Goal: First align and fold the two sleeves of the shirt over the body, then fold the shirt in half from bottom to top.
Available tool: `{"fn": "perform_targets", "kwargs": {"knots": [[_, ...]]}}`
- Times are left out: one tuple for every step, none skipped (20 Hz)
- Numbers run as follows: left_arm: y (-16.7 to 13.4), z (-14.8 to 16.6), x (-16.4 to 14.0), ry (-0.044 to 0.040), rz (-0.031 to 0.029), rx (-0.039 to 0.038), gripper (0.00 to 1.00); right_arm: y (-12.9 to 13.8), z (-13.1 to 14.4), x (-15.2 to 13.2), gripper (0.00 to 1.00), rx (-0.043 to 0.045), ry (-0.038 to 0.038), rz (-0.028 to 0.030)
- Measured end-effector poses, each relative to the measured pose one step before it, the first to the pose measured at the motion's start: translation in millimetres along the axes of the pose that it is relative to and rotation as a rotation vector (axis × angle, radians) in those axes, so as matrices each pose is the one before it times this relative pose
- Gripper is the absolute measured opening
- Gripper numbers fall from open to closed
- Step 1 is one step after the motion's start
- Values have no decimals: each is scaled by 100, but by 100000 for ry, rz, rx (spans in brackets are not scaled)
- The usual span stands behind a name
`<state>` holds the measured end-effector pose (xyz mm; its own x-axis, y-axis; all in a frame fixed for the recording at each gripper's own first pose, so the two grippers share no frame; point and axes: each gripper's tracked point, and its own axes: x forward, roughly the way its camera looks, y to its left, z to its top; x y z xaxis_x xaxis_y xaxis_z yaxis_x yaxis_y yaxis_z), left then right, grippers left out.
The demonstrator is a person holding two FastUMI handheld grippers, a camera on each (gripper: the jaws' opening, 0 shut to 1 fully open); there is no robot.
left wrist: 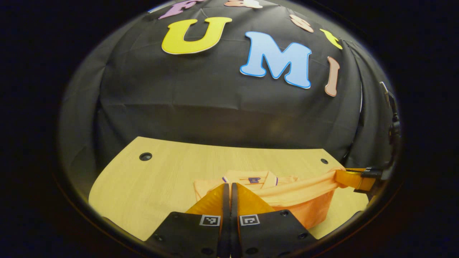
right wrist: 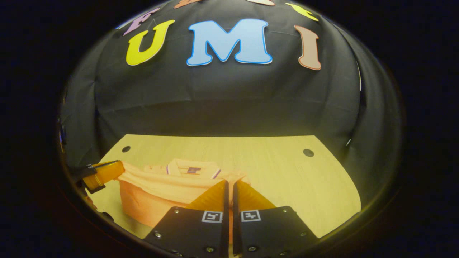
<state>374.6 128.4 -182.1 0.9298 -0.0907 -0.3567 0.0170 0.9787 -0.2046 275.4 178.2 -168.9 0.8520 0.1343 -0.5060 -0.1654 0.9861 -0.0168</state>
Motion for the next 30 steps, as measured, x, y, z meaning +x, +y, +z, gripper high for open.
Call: {"fn": "perform_targets", "kwargs": {"knots": [[136, 21, 761, -317, 51, -1283, 5, 35, 313, 665, 5, 330, -536, -711], [154, -43, 709, 174, 170, -829, 5, 14, 204, 748, 5, 198, -503, -743], [319, -55, 861, -59, 418, -362, 5, 69, 83, 763, 5, -92, -181, -530], [358, -91, 764, 171, 322, -157, 5, 76, -20, 782, 5, -340, 158, -658], [358, -236, 776, -152, 510, -421, 5, 15, 114, 811, 5, -345, -39, -740], [144, -220, 720, -151, 8, -150, 5, 109, 34, 876, 4, -138, 229, -496], [296, -135, 824, 321, 471, 797, 6, 162, -36, 937, 5, 68, 558, -185], [377, -228, 738, 244, 1040, 1452, 6, 232, -166, 825, 5, 178, 760, -135], [80, -142, 690, -323, -77, 1253, 6, 148, -97, 842, 5, -9, 559, -520], [94, -114, 602, 10, -7, 1524, 5, 98, -97, 765, 5, -474, 396, -744], [26, -345, 664, 296, 62, 1699, 5, 48, -255, 733, 5, -820, 760, -911], [0, -303, 634, 571, -30, 1525, 5, 154, -307, 515, 5, -618, 1010, -492], [-54, -416, 551, 302, -192, 815, 5, 133, -209, 523, 5, -430, 462, -533], [-135, -165, 452, 140, -728, 425, 6, -16, -225, 503, 5, -391, 500, -750], [32, -237, 533, 112, -48, 478, 6, -1, -272, 392, 5, -409, 703, -557], [103, -278, 500, 261, 208, 507, 6, 32, -401, 311, 5, -397, 1028, -462], [34, -387, 425, 497, -61, 285, 6, 45, -251, 429, 5, -412, 688, -5], [35, -464, 372, 744, 130, 216, 6, -37, -251, 309, 5, -378, 747, -328], [52, -452, 386, 903, 199, 262, 6, -79, -239, 316, 6, -396, 559, -426], [138, -387, 358, 858, 51, 139, 6, -22, -320, 273, 6, -154, 1011, -248], [114, -374, 320, 932, 140, 235, 6, 160, -437, 301, 6, 288, 1395, 431], [150, -334, 151, 741, 340, 327, 6, 152, -258, 202, 8, 393, 1286, 400], [-9, -240, 105, 636, -59, 96, 6, 150, -226, 301, 8, 258, 787, 581], [-24, -179, -21, 496, -71, 13, 8, 136, -292, 80, 10, 119, 725, 497], [-66, -83, -83, 533, -56, 133, 11, -2, -7, -72, 10, -201, 265, 101], [-200, -35, -16, 749, -546, 210, 12, 124, 26, -169, 10, -578, -270, 239], [-216, -31, -295, 342, -502, 129, 15, -48, 208, -352, 12, -891, -579, 63], [17, 243, -357, -82, 433, 339, 17, 15, 191, -350, 19, -1265, -871, -129], [-203, 314, -263, -335, -953, -510, 20, -183, 322, -452, 24, -1335, -1070, -456], [-148, 165, -476, -435, -209, -458, 23, 116, 184, -359, 29, -1084, -1154, 367]]}}
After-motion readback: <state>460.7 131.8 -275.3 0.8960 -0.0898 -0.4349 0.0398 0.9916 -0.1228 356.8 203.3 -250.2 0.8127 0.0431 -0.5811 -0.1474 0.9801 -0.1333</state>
